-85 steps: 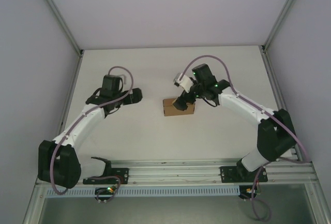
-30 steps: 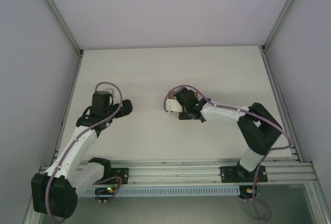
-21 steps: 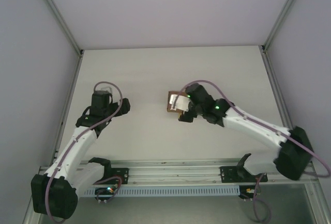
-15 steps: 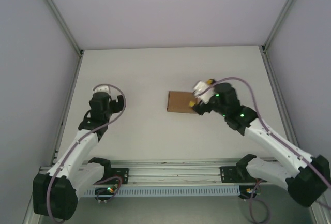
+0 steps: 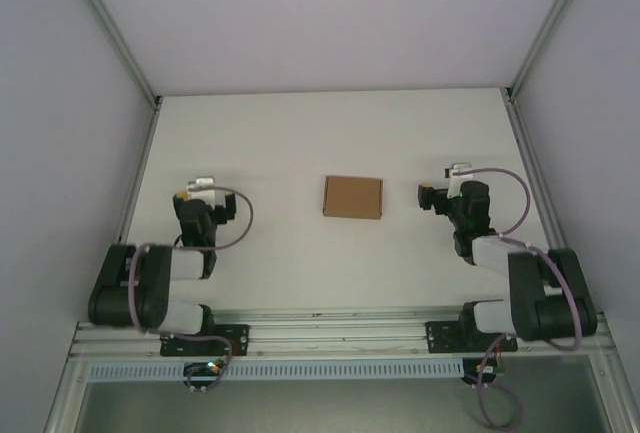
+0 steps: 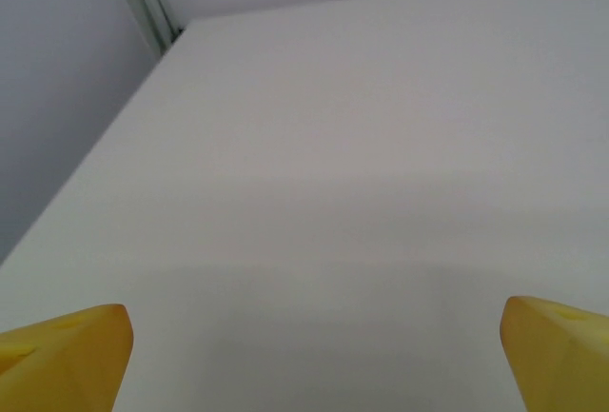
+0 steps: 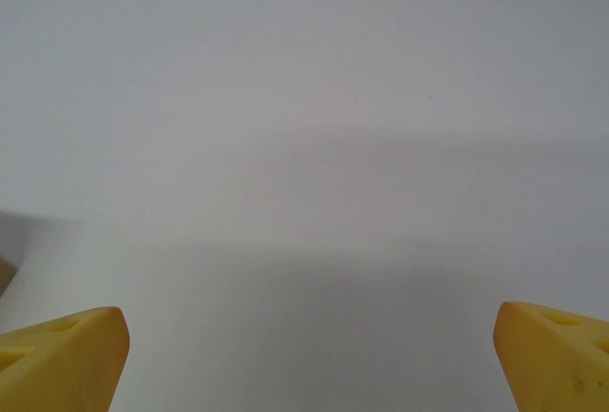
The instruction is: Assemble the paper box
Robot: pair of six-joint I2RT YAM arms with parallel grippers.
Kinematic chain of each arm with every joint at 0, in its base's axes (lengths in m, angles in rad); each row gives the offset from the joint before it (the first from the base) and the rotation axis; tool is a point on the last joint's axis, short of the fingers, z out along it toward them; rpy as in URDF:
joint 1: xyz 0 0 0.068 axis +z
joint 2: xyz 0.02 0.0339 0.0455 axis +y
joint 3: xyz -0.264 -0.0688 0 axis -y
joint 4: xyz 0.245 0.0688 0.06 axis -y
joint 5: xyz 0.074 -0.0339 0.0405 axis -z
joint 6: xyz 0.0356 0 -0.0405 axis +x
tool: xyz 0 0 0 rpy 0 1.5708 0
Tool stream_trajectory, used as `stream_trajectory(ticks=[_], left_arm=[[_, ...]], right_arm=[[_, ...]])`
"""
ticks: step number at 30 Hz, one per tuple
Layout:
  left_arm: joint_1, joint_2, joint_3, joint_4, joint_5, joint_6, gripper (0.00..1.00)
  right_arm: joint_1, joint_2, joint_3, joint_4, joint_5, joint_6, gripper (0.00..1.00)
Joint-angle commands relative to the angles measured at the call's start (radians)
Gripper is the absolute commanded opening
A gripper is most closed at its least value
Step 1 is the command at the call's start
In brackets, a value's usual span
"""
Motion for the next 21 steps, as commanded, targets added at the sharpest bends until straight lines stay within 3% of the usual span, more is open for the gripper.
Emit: stream_trajectory(ticks=[1,2,3,4,5,9,15,21], left_arm=[[0.042,0.081,0.022,0.134,0.030,-0.020,1.00],[0.066,0.036,0.037,0.028,0.060,-0.051,1.00],[0.081,0.057,0.042,0.061,0.070,-0.054,1.00],[0.082,0.091,0.040,0.123,0.055,-0.045,1.00],[0.082,0.086,0.039,0.116,0.050,-0.048,1.00],[0.080,0.081,0.046,0.095,0.020,-0.059,1.00],[0.078,0.070,0.145,-0.107,0.039,-0.054,1.00],[0.079,0.073,0.141,-0.094,0.051,-0.046,1.00]], right_arm=[[-0.020,0.159,0.001,0.320,-0.032,0.057,0.99],[-0.020,0.197,0.026,0.340,-0.047,0.058,1.00],[-0.022,0.151,0.069,0.179,-0.061,0.050,1.00],[-0.016,0.155,0.087,0.138,-0.054,0.040,1.00],[-0.006,0.176,0.065,0.221,-0.041,0.035,1.00],[-0.003,0.166,0.069,0.196,-0.026,0.037,1.00],[-0.002,0.168,0.074,0.188,-0.056,0.025,1.00],[-0.002,0.169,0.076,0.189,-0.054,0.025,1.00]])
